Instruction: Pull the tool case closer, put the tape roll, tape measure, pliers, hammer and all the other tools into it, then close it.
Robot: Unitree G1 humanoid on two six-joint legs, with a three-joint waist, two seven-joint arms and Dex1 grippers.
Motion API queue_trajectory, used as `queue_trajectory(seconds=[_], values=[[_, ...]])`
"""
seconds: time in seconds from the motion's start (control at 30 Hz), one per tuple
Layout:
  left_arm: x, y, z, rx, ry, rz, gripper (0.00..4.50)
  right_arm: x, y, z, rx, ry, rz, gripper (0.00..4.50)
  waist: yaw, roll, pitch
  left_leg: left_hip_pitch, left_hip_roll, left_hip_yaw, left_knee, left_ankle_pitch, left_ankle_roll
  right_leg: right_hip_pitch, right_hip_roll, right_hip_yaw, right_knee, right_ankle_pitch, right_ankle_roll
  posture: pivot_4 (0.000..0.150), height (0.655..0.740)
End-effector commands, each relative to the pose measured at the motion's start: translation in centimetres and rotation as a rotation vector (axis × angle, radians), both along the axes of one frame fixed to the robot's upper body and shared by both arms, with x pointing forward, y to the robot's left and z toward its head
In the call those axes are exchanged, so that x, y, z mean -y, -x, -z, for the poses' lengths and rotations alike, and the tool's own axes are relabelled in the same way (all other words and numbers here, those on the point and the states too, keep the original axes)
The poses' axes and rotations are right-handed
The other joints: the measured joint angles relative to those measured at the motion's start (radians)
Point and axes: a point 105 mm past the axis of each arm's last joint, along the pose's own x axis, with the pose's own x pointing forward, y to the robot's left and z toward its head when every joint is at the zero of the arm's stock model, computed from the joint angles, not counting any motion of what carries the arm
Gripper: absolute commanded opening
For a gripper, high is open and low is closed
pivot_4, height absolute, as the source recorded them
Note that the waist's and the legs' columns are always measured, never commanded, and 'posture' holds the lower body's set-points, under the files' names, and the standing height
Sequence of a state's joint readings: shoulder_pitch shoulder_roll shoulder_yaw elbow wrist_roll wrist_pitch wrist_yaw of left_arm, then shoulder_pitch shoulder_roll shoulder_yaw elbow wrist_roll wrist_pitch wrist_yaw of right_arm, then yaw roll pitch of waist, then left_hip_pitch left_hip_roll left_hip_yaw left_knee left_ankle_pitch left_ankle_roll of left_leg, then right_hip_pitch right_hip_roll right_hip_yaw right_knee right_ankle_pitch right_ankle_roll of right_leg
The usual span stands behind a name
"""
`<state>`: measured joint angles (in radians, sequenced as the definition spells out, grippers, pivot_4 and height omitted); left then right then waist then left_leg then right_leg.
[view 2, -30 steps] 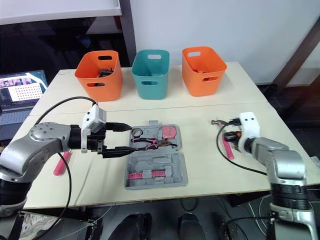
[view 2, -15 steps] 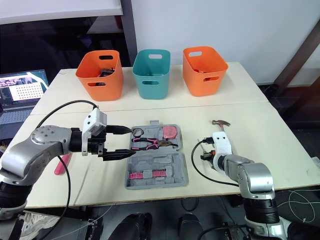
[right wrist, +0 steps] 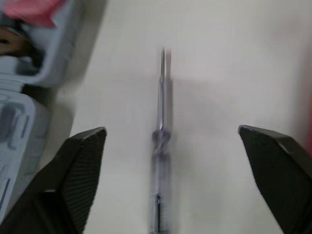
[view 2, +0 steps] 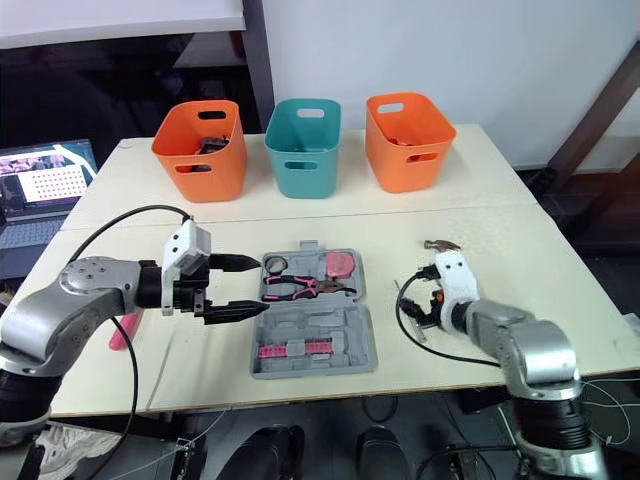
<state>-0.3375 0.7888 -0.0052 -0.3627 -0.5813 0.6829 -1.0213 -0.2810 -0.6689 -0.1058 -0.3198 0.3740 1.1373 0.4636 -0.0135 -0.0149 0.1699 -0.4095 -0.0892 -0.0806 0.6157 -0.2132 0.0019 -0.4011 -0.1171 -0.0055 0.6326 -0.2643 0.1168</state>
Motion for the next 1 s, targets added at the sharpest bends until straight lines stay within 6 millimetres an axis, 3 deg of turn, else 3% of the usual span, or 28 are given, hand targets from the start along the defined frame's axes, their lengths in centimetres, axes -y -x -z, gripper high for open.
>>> queue_trajectory(seconds=[0.03, 0.13, 0.17, 0.23, 0.33, 0.47, 0.6, 0.9, 1.0], values=[[-0.9, 0.5, 0.1, 0.036, 0.023, -0.016, 4.50, -2.0, -0.4, -3.2, 0.113, 0.151, -0.343, 4.46, -0.005, 0.000, 0.000, 0.000, 0.000, 0.000, 0.000, 0.000, 0.000, 0.000, 0.000, 0.000, 0.000, 0.000, 0.000, 0.150, 0.7329], [-1.4, 0.8, 0.4, 0.046, 0.047, -0.036, 4.50, -2.6, -0.2, -3.5, 0.115, 0.407, -0.676, 4.46, -0.003, 0.001, 0.000, 0.000, 0.002, 0.001, -0.001, 0.000, 0.000, -0.001, 0.000, 0.000, 0.000, 0.000, 0.000, 0.150, 0.7329], [-1.6, 0.9, 0.6, 0.048, 0.059, -0.049, 4.50, -2.0, -0.7, -3.3, 0.143, 0.658, -0.840, 4.46, -0.003, 0.001, 0.001, 0.000, 0.002, 0.001, -0.001, 0.000, 0.000, -0.001, 0.000, 0.000, 0.000, 0.000, 0.000, 0.150, 0.7329], [-1.9, 1.0, 0.9, 0.049, 0.065, -0.061, 4.50, -1.3, -1.0, -2.6, 0.140, 0.936, -1.082, 4.46, -0.003, 0.001, 0.001, 0.000, 0.001, 0.002, 0.000, 0.000, 0.000, -0.001, 0.001, -0.001, 0.000, 0.000, 0.000, 0.150, 0.7329], [-2.1, 1.1, 1.2, 0.050, 0.064, -0.076, 4.50, -2.0, -1.7, -2.2, 0.174, 1.055, -1.307, 4.46, -0.003, 0.001, 0.002, 0.001, 0.001, 0.003, 0.000, 0.000, 0.000, 0.000, 0.000, 0.000, -0.002, 0.000, 0.000, 0.150, 0.7329], [-2.4, 1.6, 1.5, 0.052, 0.072, -0.115, 4.50, -2.5, -2.0, -0.3, 0.202, 1.246, -1.653, 4.46, -0.003, 0.001, 0.002, 0.001, 0.001, 0.002, 0.000, 0.000, -0.001, -0.001, 0.000, 0.001, -0.001, 0.000, 0.001, 0.150, 0.7329], [-2.6, 2.1, 1.8, 0.048, 0.073, -0.140, 4.50, -2.6, -2.4, 1.2, 0.210, 1.296, -1.800, 4.46, -0.003, 0.001, 0.002, 0.001, 0.001, 0.002, -0.001, 0.000, -0.002, -0.002, 0.001, 0.001, 0.000, 0.000, 0.000, 0.150, 0.7329], [-2.6, 2.3, 1.7, 0.053, 0.076, -0.170, 4.50, -3.5, -3.2, 3.9, 0.207, 1.330, -1.914, 4.46, -0.006, 0.000, 0.002, 0.002, 0.002, 0.000, -0.001, 0.002, -0.005, -0.002, 0.004, 0.001, 0.001, 0.001, -0.001, 0.150, 0.7329], [-2.5, 2.3, 1.6, 0.056, 0.078, -0.174, 4.50, -3.5, -3.4, 4.6, 0.193, 1.345, -1.938, 3.60, -0.008, -0.003, 0.000, 0.003, 0.002, 0.000, -0.001, 0.003, -0.005, 0.000, 0.005, 0.001, 0.001, 0.002, -0.003, 0.150, 0.7329]])
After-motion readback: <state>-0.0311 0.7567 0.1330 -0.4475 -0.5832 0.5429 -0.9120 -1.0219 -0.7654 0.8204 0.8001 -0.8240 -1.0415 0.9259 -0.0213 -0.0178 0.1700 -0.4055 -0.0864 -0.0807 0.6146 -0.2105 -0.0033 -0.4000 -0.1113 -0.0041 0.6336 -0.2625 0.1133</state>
